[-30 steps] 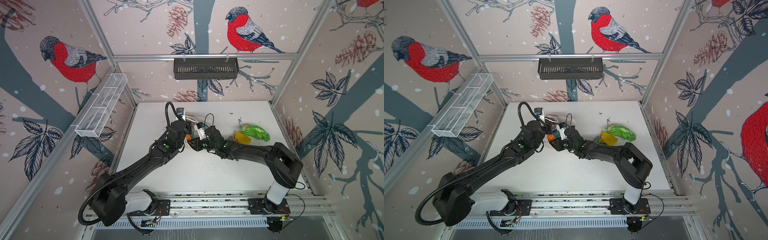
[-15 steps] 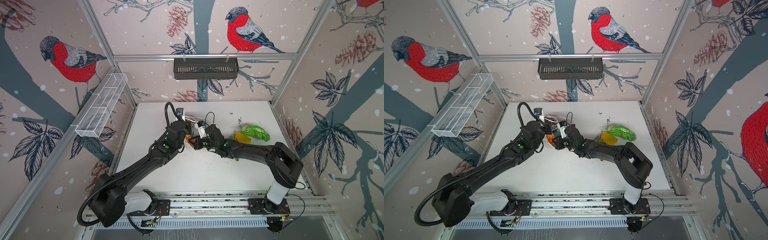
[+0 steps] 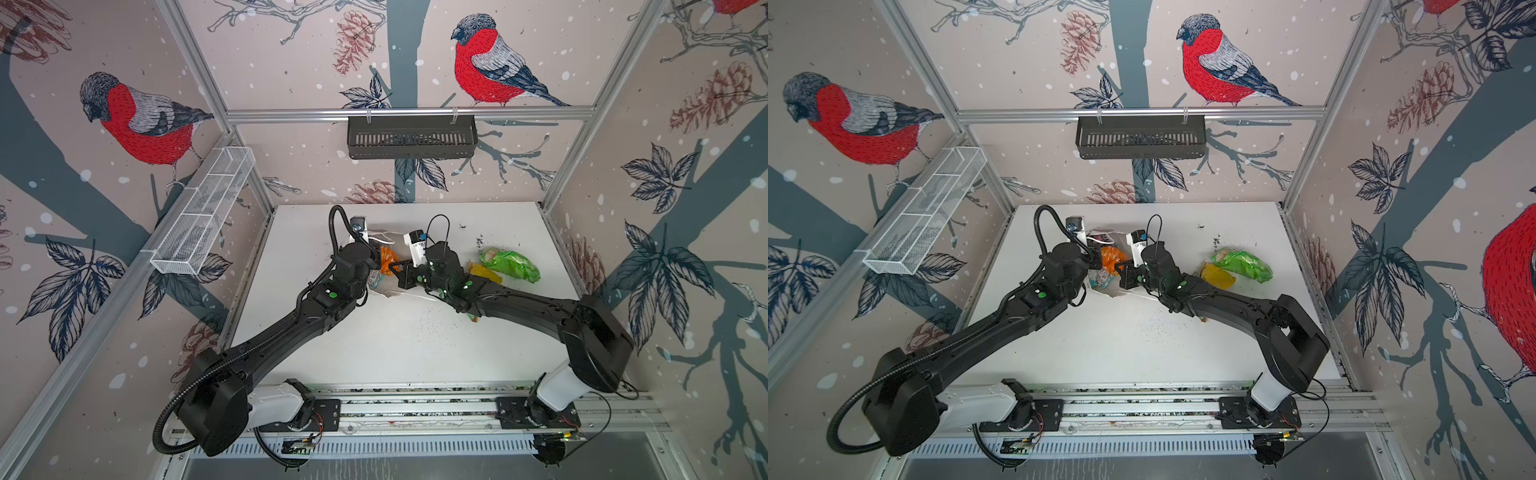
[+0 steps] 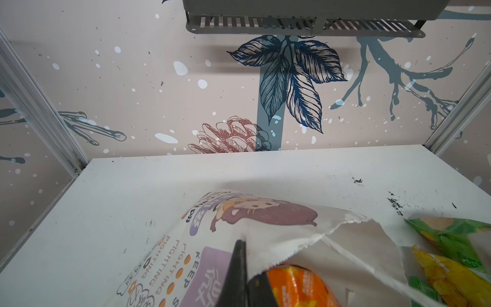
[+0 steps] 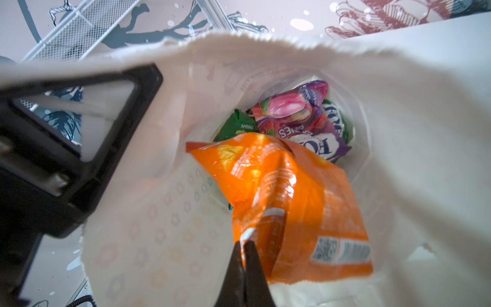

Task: Take the snacks out of the paper bag
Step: Pick up the snack from the paper bag.

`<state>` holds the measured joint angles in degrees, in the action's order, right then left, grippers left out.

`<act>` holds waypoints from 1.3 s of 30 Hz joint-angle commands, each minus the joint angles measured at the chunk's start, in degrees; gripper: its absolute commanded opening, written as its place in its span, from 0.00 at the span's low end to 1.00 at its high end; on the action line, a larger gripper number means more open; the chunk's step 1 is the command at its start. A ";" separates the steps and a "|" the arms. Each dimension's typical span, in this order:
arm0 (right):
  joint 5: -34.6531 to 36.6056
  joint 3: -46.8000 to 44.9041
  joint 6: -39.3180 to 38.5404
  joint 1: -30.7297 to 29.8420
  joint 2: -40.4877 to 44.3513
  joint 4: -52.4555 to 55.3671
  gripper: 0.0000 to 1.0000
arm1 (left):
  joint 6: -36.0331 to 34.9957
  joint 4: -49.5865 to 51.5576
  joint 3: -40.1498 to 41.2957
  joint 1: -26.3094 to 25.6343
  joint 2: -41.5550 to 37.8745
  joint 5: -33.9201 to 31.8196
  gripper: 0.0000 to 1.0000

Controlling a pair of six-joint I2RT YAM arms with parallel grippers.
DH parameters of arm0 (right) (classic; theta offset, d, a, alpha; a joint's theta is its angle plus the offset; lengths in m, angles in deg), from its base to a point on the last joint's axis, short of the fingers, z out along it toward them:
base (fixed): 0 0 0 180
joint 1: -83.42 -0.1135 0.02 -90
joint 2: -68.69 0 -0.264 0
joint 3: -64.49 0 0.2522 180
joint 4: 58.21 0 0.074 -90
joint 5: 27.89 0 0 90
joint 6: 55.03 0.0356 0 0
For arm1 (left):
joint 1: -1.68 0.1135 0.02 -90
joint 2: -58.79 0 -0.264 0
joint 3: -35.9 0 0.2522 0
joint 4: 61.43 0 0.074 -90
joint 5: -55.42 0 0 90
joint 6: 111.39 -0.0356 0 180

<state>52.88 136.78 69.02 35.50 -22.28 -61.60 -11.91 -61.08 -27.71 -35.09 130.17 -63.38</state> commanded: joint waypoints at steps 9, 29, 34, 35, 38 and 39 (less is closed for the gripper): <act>4.79 -2.24 -2.62 1.66 7.31 1.22 0.00 | 0.63 -0.04 -0.25 -0.14 0.34 -1.57 0.00; 26.44 -13.87 -7.09 2.21 26.51 1.11 0.00 | -0.07 0.23 -0.16 -0.14 0.34 -2.46 0.00; 29.39 -16.52 -5.92 4.80 29.87 2.91 0.00 | 0.19 0.36 -0.21 -0.14 0.35 -2.12 0.00; 29.28 -16.82 -5.42 5.65 30.27 3.27 0.00 | 0.27 0.40 -0.25 -0.14 0.39 -2.10 0.00; 29.49 -18.39 -4.16 7.73 31.41 3.57 0.00 | 0.29 0.40 -0.27 -0.14 0.27 -1.89 0.00; 30.10 -18.84 -3.92 8.23 31.65 4.05 0.00 | 0.28 0.54 -0.25 -0.14 0.26 -1.80 0.00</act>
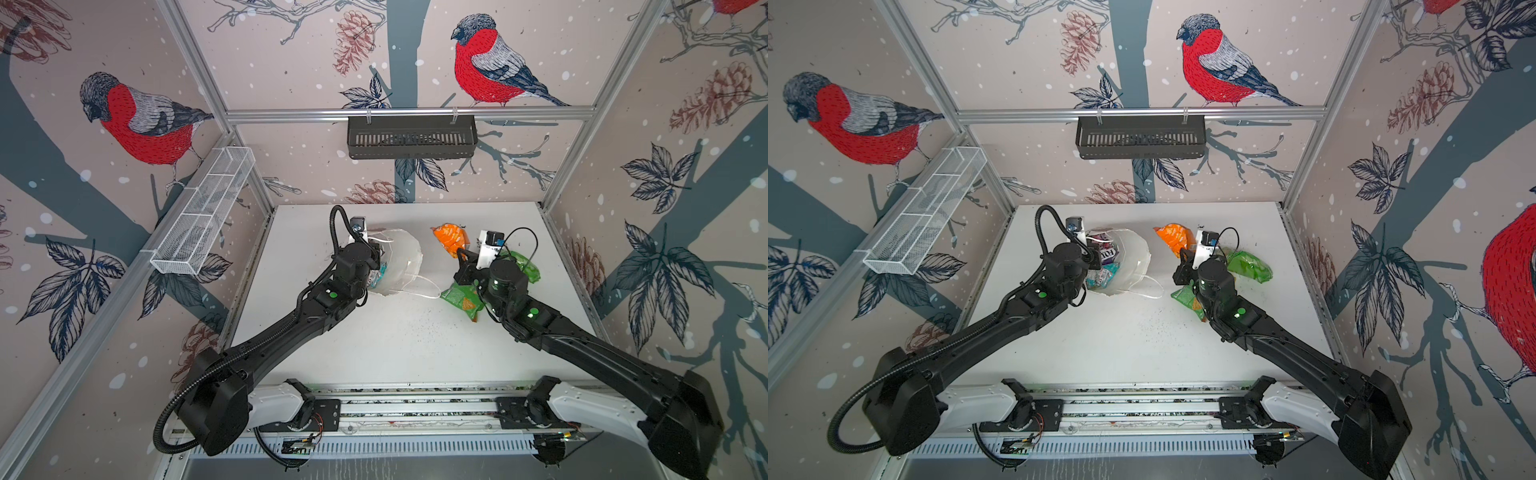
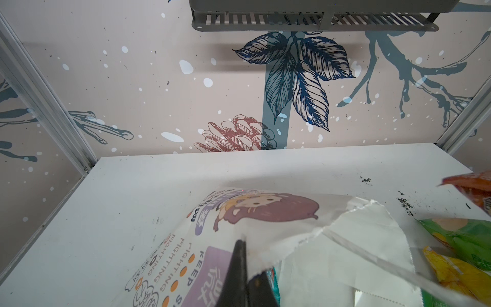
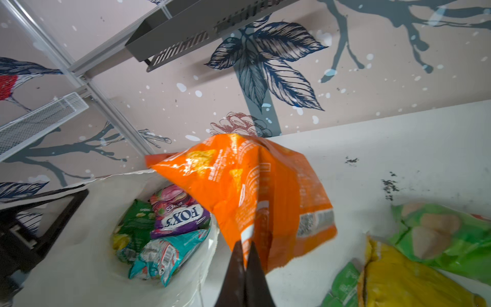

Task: Take the snacks out of the paper bag
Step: Pick up the snack from the paper bag, then place the snack at the middle-right of the table.

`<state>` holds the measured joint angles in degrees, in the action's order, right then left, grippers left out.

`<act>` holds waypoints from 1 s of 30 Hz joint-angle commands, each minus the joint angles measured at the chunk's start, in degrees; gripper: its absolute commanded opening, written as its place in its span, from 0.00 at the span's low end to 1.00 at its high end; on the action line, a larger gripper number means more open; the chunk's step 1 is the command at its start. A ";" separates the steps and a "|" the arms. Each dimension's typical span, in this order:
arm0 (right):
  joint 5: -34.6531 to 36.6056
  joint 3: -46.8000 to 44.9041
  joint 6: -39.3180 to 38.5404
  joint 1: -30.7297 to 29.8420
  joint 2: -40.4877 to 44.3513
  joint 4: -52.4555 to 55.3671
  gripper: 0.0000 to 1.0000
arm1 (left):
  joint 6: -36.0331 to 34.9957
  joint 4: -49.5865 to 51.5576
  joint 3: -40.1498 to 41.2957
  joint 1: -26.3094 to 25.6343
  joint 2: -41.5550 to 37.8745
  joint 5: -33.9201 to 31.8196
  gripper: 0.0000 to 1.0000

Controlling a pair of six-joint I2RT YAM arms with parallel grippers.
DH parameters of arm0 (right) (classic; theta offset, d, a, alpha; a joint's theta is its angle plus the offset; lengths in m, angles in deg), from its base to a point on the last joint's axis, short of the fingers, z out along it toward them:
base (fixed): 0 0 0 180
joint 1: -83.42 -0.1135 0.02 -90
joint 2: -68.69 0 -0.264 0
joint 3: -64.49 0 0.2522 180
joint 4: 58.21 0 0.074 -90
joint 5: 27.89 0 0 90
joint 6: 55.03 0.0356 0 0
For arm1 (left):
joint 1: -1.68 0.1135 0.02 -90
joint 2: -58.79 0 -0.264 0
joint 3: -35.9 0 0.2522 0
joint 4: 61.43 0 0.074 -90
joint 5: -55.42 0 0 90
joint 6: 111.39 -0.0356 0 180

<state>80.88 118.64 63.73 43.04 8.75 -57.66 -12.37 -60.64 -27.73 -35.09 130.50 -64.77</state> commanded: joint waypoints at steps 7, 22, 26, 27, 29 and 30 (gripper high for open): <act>6.51 -4.14 6.08 4.17 3.20 6.84 0.00 | 0.70 0.02 -0.25 -0.23 -0.24 -0.39 0.00; 9.02 -15.12 18.45 12.61 14.62 21.08 0.00 | 0.39 -0.90 -0.06 -0.23 0.35 -0.08 0.00; 7.08 -16.35 19.50 15.32 14.85 22.23 0.00 | 0.39 -0.89 -0.27 -0.23 0.54 0.35 0.00; 6.22 -16.75 19.58 15.97 14.70 22.01 0.00 | 0.39 -0.92 -0.36 -0.23 0.59 0.25 0.00; 5.03 -17.33 20.13 17.28 14.21 22.17 0.00 | 0.47 -0.76 -0.31 -0.23 0.50 0.38 0.00; 5.04 -17.35 20.59 17.89 13.79 22.82 0.01 | 0.48 -0.66 -0.32 -0.23 0.46 0.38 0.00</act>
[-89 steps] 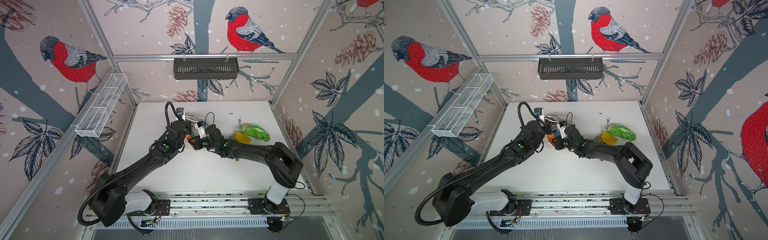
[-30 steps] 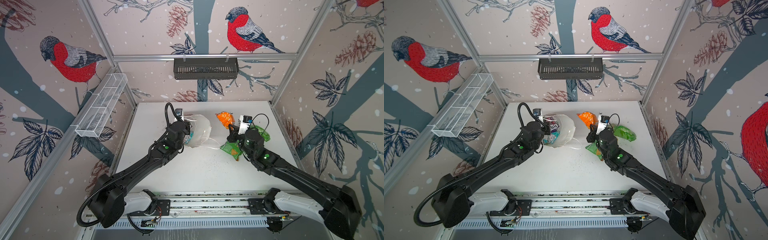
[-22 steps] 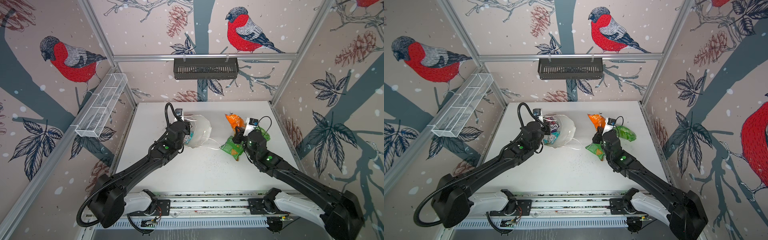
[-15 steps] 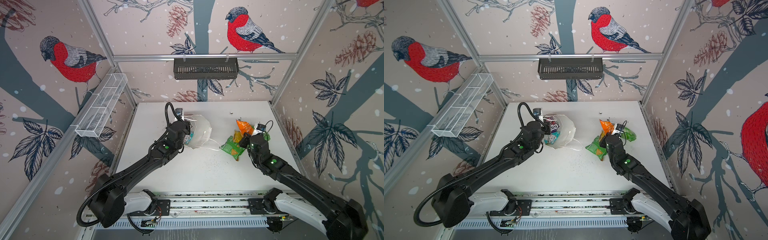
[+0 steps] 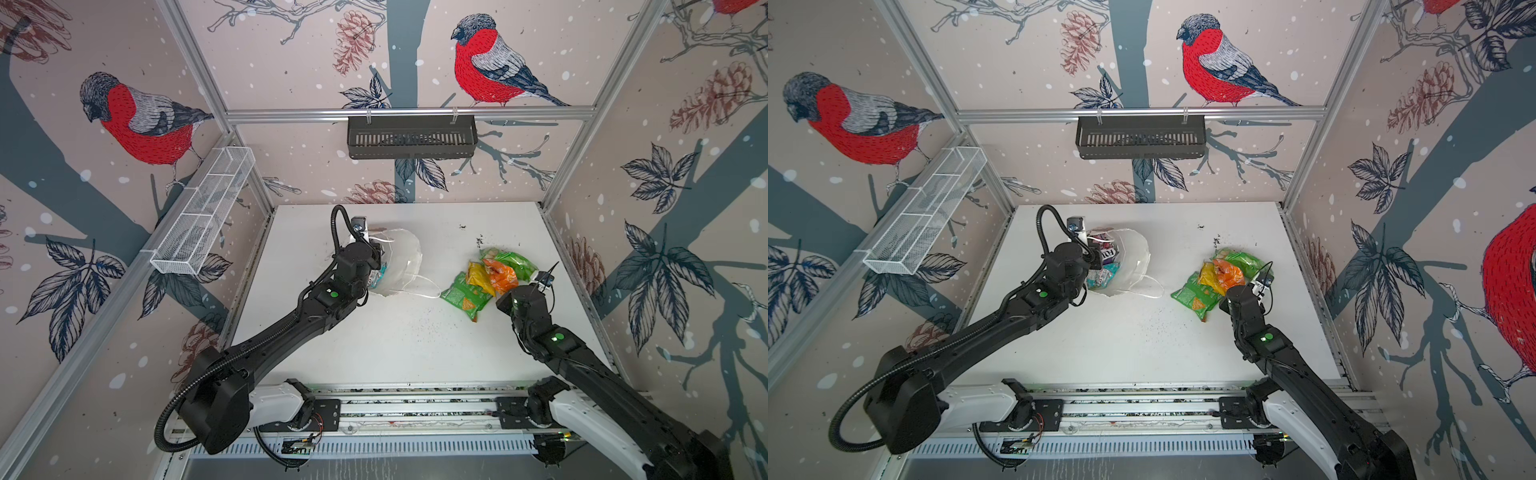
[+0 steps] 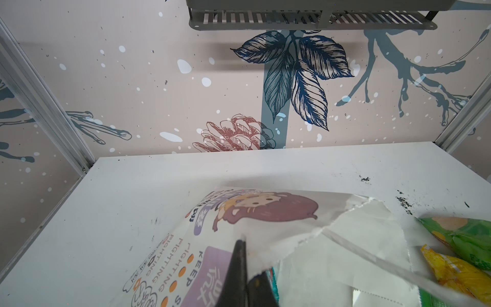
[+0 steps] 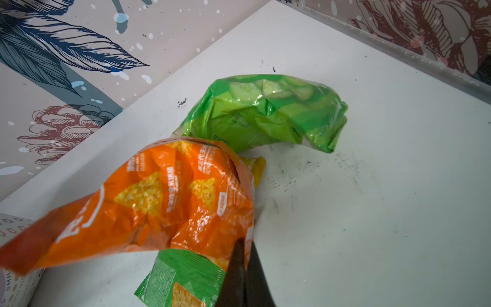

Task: Take the snacks out of the paper bag
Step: Place the snack at the middle-right of the table.

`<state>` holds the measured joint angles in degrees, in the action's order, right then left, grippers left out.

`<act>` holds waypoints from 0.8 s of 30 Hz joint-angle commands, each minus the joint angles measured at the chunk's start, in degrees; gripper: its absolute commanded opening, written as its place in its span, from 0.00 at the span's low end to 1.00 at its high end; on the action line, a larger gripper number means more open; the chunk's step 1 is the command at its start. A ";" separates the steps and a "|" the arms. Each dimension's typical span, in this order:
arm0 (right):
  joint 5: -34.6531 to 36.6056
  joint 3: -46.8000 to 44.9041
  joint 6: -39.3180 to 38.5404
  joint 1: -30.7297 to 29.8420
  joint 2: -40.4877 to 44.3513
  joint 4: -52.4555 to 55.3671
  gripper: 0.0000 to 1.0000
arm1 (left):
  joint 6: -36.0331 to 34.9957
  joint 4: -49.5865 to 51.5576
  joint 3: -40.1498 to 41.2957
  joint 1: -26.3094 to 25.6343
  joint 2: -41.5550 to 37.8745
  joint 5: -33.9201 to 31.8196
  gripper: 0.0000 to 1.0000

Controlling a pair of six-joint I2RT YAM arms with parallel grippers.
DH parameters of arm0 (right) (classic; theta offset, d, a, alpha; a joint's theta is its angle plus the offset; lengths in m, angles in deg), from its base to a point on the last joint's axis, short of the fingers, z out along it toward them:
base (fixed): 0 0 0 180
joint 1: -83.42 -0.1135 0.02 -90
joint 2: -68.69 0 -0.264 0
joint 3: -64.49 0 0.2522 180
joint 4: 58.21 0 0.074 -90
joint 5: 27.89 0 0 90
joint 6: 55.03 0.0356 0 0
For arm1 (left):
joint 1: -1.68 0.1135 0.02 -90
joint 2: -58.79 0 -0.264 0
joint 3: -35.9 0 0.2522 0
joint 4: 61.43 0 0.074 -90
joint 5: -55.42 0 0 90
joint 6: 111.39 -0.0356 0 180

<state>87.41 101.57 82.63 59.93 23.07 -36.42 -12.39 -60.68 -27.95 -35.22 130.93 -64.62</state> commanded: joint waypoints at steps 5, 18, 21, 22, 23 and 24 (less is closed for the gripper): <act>-0.73 -0.11 1.74 2.43 -1.90 4.04 0.02 | 0.68 -0.61 -0.01 -0.10 -0.24 0.16 0.00; -8.25 -1.00 -2.43 7.82 -4.64 -2.48 0.31 | 0.94 -0.71 -0.28 -0.10 0.06 1.23 0.00; -10.25 -0.25 -3.42 7.93 -4.41 -3.49 0.65 | 1.01 -0.79 -0.34 -0.10 -0.15 1.28 0.00; -10.67 -0.07 -3.60 7.84 -4.15 -3.76 0.75 | 1.04 -0.76 -0.19 -0.10 -0.14 1.46 0.00; -11.07 0.10 -3.82 7.92 -3.84 -4.04 0.81 | 1.05 -0.87 -0.11 -0.10 -0.24 1.57 0.00; -11.71 0.30 -4.32 7.90 -3.40 -4.45 0.86 | 1.08 -0.95 -0.02 -0.10 -0.23 1.87 0.00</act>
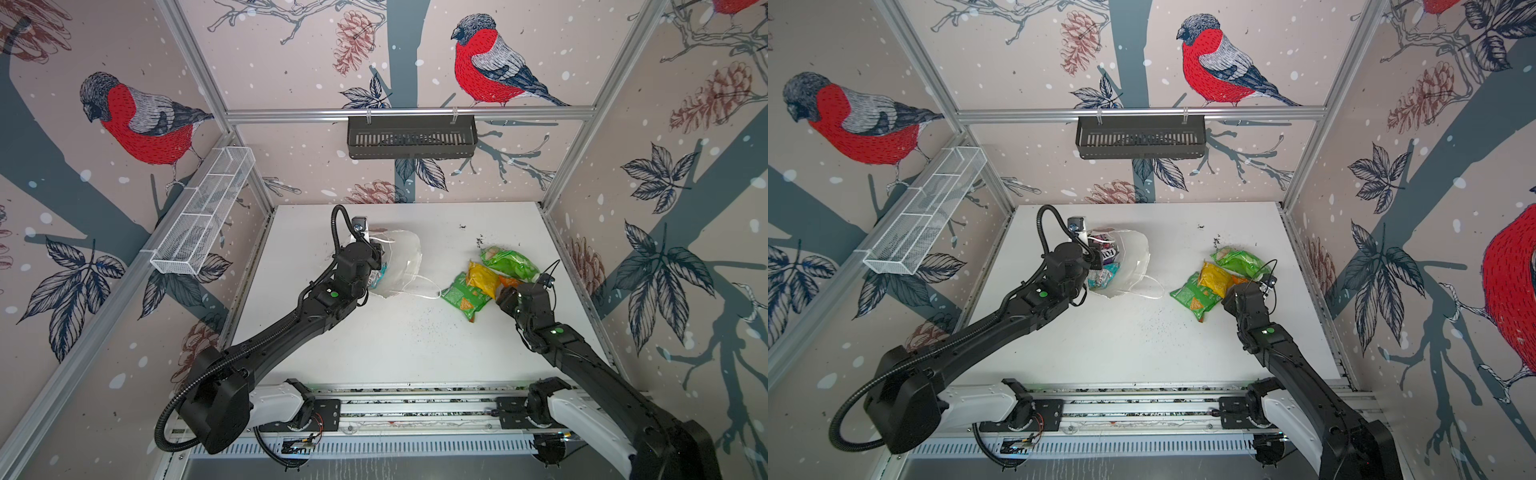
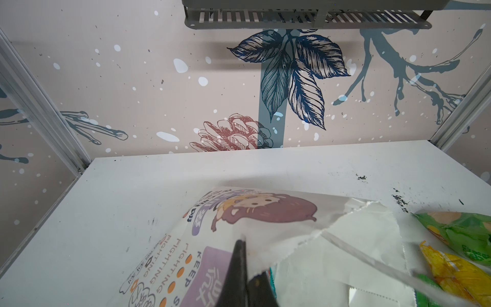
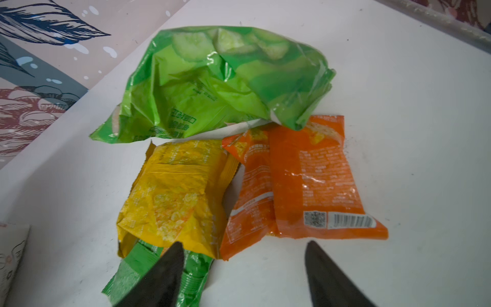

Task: Take the snacks out of the paper bag
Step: Place the snack at the middle-right of the table.

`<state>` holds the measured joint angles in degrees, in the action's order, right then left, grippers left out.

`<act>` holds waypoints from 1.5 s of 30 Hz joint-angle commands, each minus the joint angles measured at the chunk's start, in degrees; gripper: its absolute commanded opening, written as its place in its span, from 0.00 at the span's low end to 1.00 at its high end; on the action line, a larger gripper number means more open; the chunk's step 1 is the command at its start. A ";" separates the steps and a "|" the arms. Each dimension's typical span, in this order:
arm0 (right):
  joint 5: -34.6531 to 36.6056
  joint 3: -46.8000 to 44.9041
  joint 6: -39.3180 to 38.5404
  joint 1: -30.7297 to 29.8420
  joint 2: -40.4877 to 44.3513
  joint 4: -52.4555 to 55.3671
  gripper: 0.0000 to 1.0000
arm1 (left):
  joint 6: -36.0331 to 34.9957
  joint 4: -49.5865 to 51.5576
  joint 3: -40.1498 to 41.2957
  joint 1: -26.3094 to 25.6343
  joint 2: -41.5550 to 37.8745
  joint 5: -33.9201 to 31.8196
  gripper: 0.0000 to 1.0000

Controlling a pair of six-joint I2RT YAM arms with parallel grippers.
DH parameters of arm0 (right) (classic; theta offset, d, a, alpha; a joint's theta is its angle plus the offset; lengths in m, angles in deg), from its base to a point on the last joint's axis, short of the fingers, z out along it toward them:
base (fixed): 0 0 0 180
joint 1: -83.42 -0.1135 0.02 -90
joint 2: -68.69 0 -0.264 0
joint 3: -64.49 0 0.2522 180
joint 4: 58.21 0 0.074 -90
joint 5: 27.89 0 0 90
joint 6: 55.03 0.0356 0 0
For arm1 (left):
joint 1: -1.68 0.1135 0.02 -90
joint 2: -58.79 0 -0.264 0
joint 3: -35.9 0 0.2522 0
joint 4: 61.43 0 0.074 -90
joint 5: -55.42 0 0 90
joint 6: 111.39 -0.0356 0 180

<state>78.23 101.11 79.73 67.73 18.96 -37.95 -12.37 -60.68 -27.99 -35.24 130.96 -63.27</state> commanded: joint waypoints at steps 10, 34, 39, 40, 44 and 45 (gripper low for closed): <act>-6.78 5.46 -9.94 -5.45 2.30 -6.73 0.97 | -0.18 -3.22 5.03 -1.39 -2.55 1.96 0.00; -23.21 11.34 -18.27 -28.96 -17.39 -34.48 0.72 | 2.49 -3.33 6.01 -1.48 -3.33 7.51 0.00; -24.83 14.90 -19.11 -31.25 -25.39 -38.58 0.68 | 2.26 -3.24 6.03 -1.48 -3.42 6.69 0.00; -24.65 15.64 -19.47 -31.73 -26.54 -38.86 0.66 | 2.24 -3.15 5.92 -1.48 -3.42 6.45 0.00; -25.18 18.13 -20.31 -33.41 -31.53 -41.14 0.65 | 2.26 -2.98 5.51 -1.49 -2.95 6.73 0.00; -25.19 18.68 -20.34 -33.69 -32.66 -41.74 0.65 | 2.30 -2.85 5.40 -1.48 -2.85 6.87 0.00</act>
<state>53.62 118.40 60.47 34.64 -11.71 -75.30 -10.86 -64.77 -21.96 -36.64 127.76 -56.97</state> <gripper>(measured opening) 0.652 0.052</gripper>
